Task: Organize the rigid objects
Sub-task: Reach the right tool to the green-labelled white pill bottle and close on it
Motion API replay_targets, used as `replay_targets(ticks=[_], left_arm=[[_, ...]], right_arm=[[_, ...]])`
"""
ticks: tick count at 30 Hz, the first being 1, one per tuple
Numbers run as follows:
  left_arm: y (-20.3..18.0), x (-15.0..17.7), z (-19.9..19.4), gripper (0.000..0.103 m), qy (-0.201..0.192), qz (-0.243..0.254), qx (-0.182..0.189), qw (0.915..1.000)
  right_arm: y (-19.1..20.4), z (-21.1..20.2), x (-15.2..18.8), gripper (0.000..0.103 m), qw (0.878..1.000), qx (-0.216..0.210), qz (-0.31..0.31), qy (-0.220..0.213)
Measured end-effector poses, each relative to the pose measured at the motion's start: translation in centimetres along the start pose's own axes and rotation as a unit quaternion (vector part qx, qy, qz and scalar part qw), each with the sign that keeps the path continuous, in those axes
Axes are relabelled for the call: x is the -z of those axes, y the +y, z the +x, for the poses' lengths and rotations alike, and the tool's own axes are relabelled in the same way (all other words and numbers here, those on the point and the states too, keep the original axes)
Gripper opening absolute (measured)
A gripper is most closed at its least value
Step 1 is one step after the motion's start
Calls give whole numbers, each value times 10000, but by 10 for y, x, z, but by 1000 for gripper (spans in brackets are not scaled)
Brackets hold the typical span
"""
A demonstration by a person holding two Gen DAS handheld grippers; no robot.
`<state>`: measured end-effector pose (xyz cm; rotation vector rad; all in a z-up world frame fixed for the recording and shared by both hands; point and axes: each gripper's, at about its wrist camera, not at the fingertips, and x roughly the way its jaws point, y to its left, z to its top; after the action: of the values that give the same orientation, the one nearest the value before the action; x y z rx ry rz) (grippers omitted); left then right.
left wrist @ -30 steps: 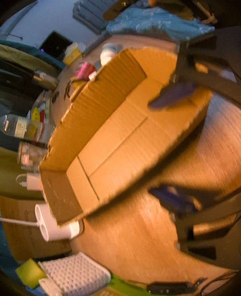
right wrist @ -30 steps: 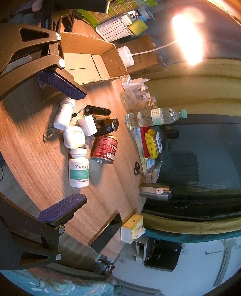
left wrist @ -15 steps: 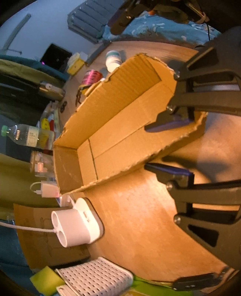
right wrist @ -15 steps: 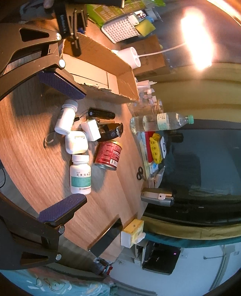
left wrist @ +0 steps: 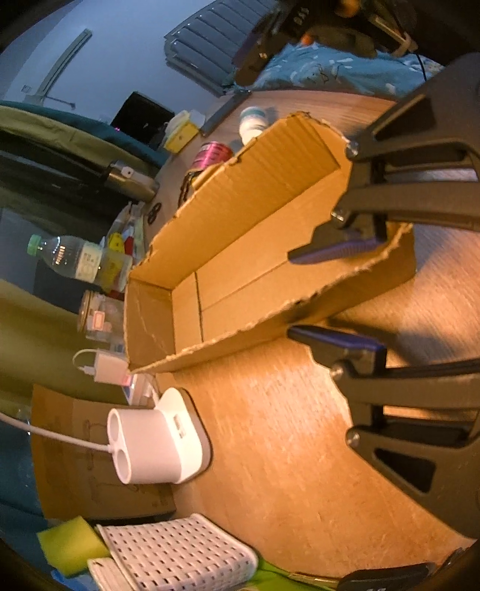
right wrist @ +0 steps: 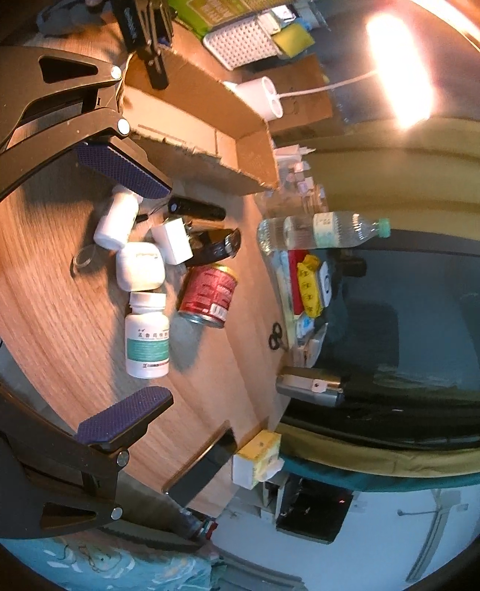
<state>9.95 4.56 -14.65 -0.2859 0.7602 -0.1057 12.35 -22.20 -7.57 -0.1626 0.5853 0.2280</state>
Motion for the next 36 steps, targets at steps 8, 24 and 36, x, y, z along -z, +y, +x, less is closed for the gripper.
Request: replay_targets(ticks=[8,24,36], left_arm=[[3,1,-3,36,-31,-118,-45,9999],[6,0,-4,36,-72,-151,-189,9997],[5,0,-2,36,-72,-123,-220,9997]], right_arm=[[-26,29,6,103,9995,174,227,138],[-44,71,15,103,9985,-27,373,399],[-36,91,12,103,9970,75,244,737]])
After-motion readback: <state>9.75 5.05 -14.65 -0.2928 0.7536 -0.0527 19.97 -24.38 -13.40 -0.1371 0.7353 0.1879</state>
